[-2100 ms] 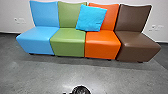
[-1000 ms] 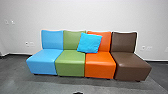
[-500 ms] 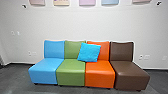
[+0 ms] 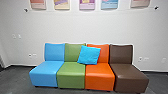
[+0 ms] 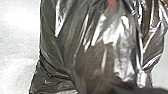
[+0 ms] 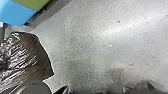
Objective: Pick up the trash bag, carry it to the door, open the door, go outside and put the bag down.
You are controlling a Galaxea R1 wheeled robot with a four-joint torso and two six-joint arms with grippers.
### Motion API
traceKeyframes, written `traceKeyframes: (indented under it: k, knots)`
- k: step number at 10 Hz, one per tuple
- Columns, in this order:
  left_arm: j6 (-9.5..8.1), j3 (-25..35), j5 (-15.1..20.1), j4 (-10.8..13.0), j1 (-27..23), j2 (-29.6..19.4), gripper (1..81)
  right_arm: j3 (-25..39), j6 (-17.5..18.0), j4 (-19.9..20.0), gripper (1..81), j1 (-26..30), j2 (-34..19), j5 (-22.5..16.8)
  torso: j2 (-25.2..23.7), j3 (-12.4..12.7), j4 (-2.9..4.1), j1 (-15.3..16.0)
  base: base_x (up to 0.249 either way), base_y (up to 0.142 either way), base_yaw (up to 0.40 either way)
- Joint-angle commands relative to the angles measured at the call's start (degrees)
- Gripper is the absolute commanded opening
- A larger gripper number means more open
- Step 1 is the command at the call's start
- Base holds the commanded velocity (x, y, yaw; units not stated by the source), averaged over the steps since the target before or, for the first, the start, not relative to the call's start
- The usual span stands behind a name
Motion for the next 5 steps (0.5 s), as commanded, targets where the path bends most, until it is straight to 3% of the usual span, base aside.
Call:
traceKeyframes:
  k: [1, 2, 5]
  knots:
    - [3.12, 7.4, -3.5, -0.5, 1.1, -8.7, 1.0, -0.5, -1.5, -0.1, 81.1, 0.8, 0.1, -0.4, 5.6, 0.0, 0.00, -3.7, 0.000, 0.000, 0.000]
    - [3.56, 9.0, -5.0, -0.5, 3.6, -10.1, 1.0, -1.0, -2.1, -0.1, 81.1, -0.6, 1.2, 0.0, 7.6, 0.0, 0.00, -4.9, 0.000, 0.000, 0.000]
    - [7.41, 10.2, -9.3, -0.3, 10.9, -9.0, 1.0, -5.4, -5.1, -0.1, 81.1, -5.4, 7.2, 0.2, 14.0, 0.0, 0.00, -9.0, 0.000, 0.000, 0.000]
